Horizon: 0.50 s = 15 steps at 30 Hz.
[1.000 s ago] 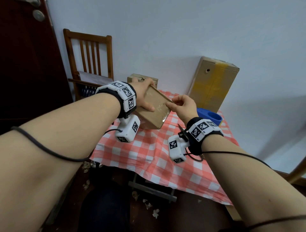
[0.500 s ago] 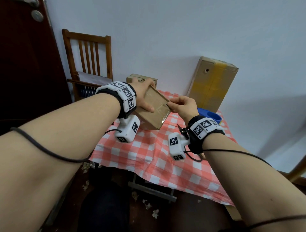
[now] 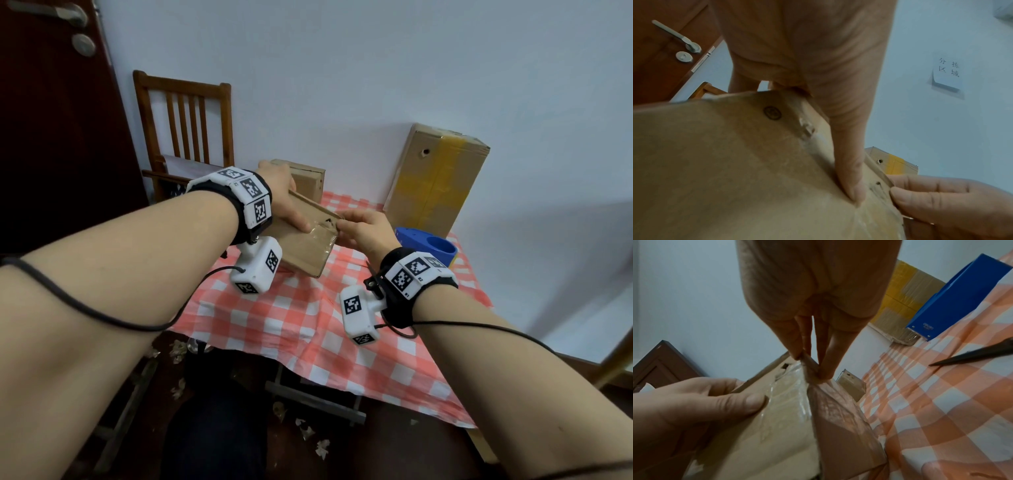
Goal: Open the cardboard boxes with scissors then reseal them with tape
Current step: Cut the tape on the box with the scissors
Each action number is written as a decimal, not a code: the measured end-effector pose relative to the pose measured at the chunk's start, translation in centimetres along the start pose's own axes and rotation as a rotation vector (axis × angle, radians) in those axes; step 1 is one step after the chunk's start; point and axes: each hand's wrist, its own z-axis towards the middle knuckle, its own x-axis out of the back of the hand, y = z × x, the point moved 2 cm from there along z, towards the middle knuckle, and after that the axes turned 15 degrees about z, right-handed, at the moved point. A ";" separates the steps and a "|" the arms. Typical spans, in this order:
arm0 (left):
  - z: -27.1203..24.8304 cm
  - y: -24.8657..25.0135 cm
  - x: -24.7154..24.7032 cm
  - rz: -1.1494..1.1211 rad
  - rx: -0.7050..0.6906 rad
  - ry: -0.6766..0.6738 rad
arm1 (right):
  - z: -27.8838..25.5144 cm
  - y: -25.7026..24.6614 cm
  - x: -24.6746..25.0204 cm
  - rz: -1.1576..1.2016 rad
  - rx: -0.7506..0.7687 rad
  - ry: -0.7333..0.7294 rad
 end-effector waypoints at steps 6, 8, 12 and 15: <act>-0.5 -0.4 0.5 0.071 0.004 -0.081 | 0.3 0.1 -0.8 -0.091 0.085 0.009; -0.5 -0.2 0.2 0.103 -0.041 -0.123 | 0.4 0.0 -1.2 -0.131 0.102 -0.009; -1.1 0.6 -1.0 -0.005 -0.203 -0.120 | 0.5 -0.2 -1.6 -0.216 0.098 -0.043; -1.4 0.9 -2.1 -0.097 -0.237 -0.143 | 0.3 -0.3 -1.5 -0.228 0.104 -0.053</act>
